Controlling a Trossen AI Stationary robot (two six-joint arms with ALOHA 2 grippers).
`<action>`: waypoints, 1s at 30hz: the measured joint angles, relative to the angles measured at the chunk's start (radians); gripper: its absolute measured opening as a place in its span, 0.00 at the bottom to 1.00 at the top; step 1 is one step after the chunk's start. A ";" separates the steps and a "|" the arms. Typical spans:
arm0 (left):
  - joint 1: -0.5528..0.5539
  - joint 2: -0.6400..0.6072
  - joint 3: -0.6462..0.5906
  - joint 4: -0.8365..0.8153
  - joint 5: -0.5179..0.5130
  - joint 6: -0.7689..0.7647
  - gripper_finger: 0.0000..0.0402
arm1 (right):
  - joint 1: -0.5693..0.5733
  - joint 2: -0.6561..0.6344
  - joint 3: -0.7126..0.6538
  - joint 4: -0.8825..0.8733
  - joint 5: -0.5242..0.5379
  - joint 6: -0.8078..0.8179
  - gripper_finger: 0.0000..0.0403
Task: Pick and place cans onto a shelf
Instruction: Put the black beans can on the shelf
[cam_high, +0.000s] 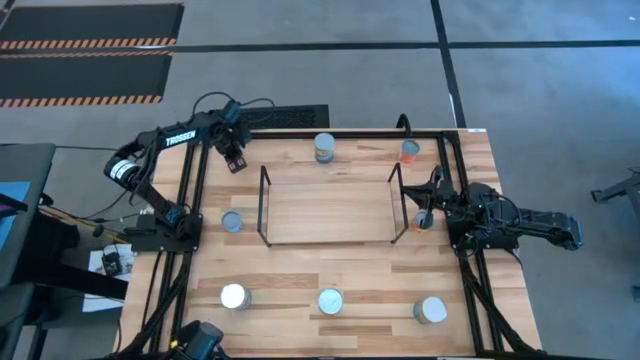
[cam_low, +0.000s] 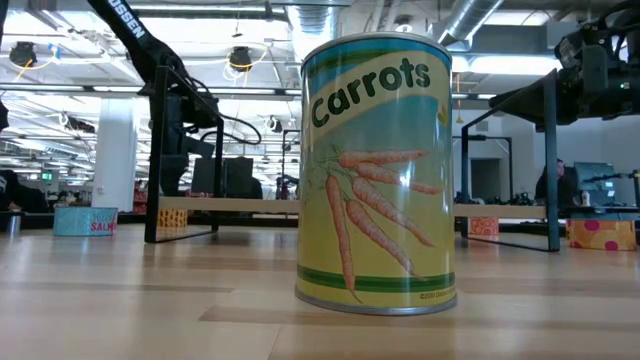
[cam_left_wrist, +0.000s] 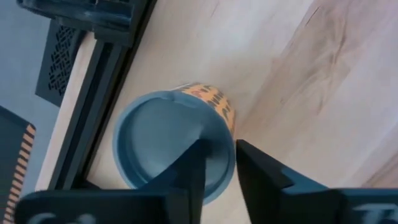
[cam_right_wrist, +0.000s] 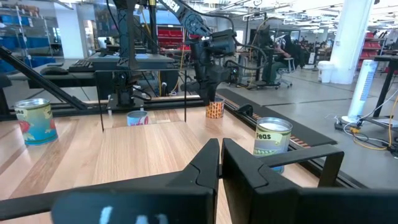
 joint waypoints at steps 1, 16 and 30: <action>0.002 0.000 0.000 -0.002 0.002 0.003 0.15 | 0.000 0.000 0.000 0.000 0.000 0.000 0.11; 0.000 -0.005 0.317 -0.239 -0.026 -0.013 0.00 | 0.000 0.000 0.000 0.000 0.000 0.000 0.11; -0.266 -0.039 0.808 -0.388 0.005 -0.119 0.00 | 0.000 0.000 0.000 0.000 0.000 0.000 0.11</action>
